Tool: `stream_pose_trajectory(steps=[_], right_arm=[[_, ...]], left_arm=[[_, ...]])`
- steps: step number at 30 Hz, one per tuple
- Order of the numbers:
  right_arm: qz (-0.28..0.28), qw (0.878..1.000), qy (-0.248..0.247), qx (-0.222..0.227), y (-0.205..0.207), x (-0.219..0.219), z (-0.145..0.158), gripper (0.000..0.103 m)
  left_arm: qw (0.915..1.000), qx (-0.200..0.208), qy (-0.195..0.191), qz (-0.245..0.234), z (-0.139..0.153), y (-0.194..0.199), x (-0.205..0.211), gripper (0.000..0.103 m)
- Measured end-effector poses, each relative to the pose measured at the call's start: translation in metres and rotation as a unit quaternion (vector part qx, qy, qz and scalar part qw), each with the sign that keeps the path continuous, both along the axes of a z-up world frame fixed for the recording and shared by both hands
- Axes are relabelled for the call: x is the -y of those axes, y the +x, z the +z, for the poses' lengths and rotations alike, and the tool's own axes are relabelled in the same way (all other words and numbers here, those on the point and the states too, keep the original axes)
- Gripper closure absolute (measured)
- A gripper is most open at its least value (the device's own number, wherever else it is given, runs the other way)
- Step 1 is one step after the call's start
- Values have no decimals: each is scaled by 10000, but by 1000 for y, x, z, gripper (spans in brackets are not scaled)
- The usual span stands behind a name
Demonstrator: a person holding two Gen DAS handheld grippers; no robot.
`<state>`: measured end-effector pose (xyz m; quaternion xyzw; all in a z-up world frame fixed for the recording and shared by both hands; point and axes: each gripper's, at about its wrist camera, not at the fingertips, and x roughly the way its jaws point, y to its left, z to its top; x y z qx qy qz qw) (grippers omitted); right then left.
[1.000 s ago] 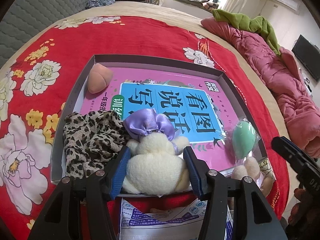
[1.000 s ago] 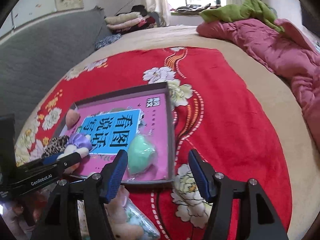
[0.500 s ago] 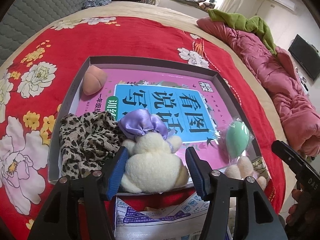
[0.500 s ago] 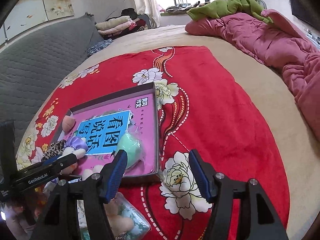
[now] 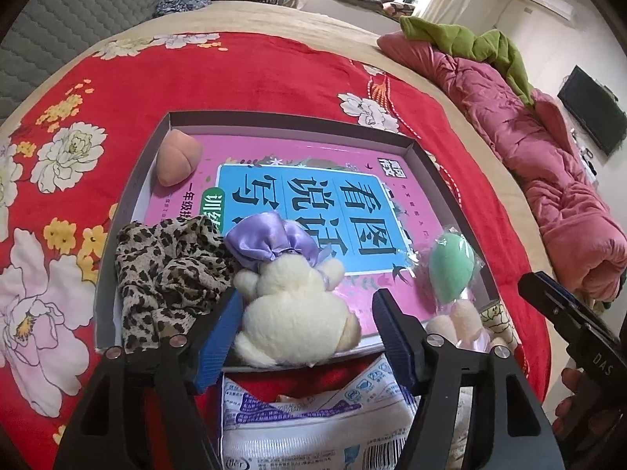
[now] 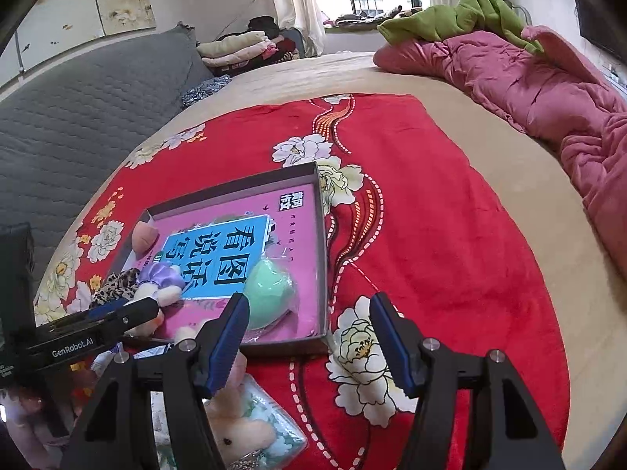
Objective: Organize soft objects
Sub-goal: 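Lower the white bunny into the box and open the left tool while the right tool releases the mint sponge, then withdraw both open tools from the box back toward the remaining pile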
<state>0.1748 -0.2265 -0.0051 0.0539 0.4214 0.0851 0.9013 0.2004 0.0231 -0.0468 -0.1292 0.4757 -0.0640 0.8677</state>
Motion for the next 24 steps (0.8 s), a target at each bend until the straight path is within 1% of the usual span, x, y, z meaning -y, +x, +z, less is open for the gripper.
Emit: stream_pose_trajectory(steps=[2, 5, 12, 16, 24], right_arm=[[4, 10000, 23, 14, 0, 0, 0, 39], [9, 9999, 105, 23, -2, 0, 1, 39], [35, 9999, 156, 63, -6, 1, 5, 39], [57, 9994, 345, 68, -7, 3, 9, 39], [132, 9990, 402, 133, -12, 0, 15, 39]], left_arm=[[10000, 18, 10, -38, 3, -4, 0, 29], [10000, 79, 48, 0, 7, -9, -3, 28], [9994, 177, -260, 153, 14, -22, -12, 28], [9989, 328, -264, 182, 24, -31, -14, 28], [9981, 460, -277, 305, 39, -45, -21, 26]])
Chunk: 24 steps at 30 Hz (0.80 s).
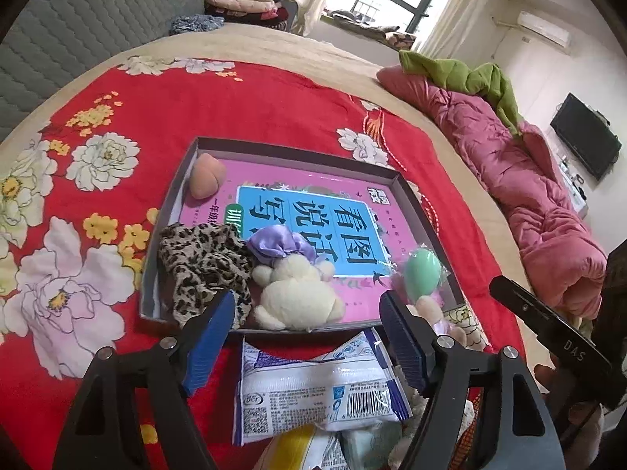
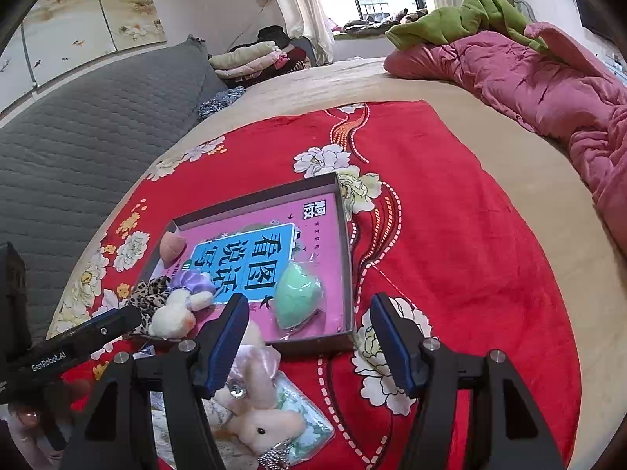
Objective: Organize soft objects
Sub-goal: 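Withdraw both open tools from the box back toward the remaining pile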
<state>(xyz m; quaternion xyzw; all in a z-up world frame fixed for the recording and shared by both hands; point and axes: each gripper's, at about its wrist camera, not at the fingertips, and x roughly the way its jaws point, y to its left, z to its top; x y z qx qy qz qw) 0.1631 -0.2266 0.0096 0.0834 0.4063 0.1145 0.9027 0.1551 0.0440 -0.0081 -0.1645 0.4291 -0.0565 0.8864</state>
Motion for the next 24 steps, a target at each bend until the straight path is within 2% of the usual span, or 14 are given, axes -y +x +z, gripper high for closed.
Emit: stream_pose_trajectory(steps=[5, 16, 24], right_arm=[[49, 9999, 70, 69, -2, -2, 6, 35], [74, 9993, 240, 265, -12, 1, 21, 35], [153, 9988, 261, 398, -21, 0, 30, 34]], left_arm=[[9998, 33, -63, 161, 9, -10, -11, 25], [9986, 184, -77, 497, 30, -28, -30, 25], [9982, 130, -66, 585, 32, -35, -32, 25]])
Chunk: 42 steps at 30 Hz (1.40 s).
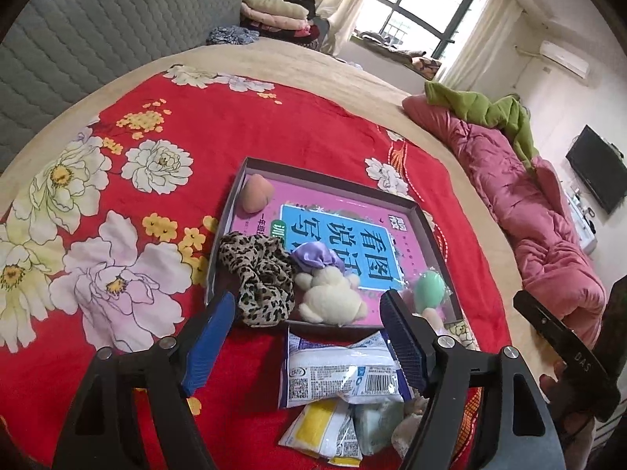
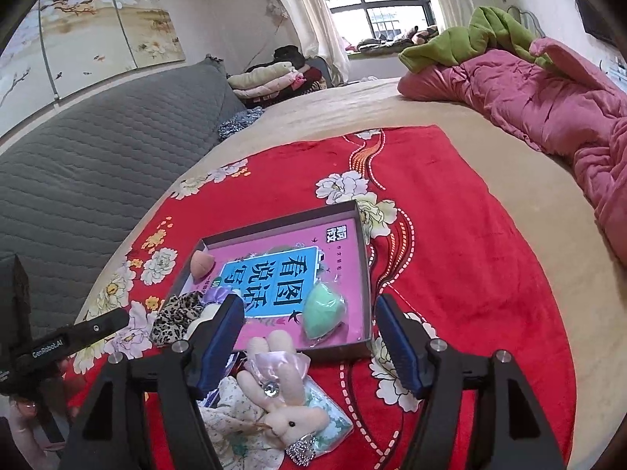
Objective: Organize soft objects
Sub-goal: 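Withdraw both open tools from the box back toward the remaining pile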
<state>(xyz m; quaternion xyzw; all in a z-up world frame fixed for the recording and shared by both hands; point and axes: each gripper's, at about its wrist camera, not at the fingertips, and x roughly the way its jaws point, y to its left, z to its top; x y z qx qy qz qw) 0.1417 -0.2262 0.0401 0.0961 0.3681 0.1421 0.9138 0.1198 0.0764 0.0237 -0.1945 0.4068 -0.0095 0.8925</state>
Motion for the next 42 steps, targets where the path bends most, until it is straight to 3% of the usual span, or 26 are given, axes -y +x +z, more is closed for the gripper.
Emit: stream_pose_trajectory(steps=[18, 42], right_arm=[[138, 9994, -134, 304, -32, 5, 24, 32], [668, 9968, -438, 35, -73, -10, 1, 31]], left_arm=[[9999, 82, 108, -81, 22, -28, 6, 25], [9987, -365, -73, -347, -1, -56, 18, 25]])
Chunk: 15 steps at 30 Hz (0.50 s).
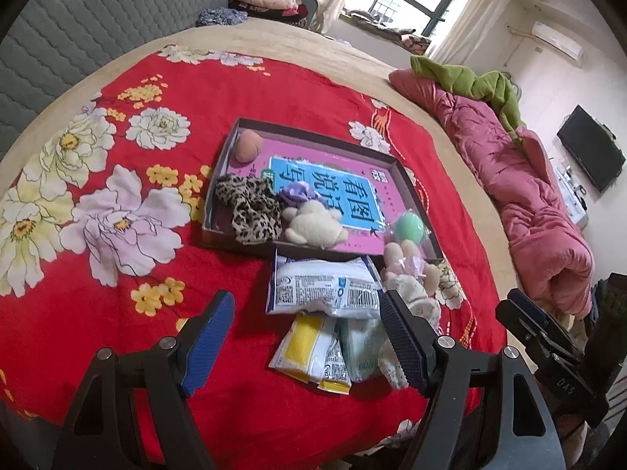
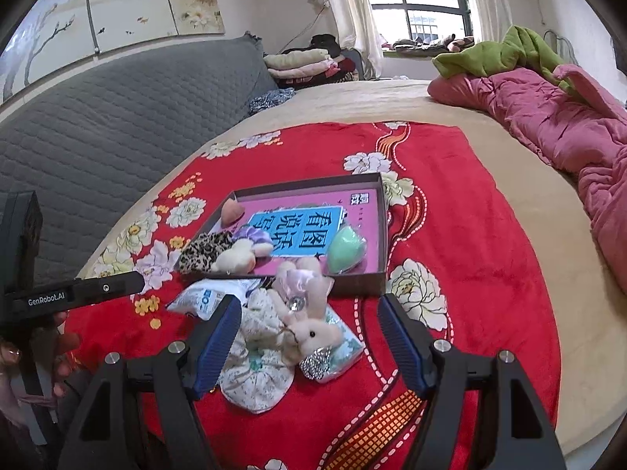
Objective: Organize soft objects
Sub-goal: 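Withdraw both open tools from the box back toward the remaining pile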
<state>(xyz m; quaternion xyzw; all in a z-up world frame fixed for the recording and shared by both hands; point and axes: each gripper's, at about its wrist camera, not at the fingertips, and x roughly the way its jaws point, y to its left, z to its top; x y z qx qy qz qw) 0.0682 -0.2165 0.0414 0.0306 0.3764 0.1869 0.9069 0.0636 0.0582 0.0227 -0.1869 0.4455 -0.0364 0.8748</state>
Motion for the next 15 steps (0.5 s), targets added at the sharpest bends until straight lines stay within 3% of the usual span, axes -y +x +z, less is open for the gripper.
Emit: stream_pose_trajectory(steps=[15], right_arm=[[185, 9996, -126, -185, -1, -12, -17, 31]], left_arm=[[9996, -249, -74, -91, -27, 3, 5, 25]])
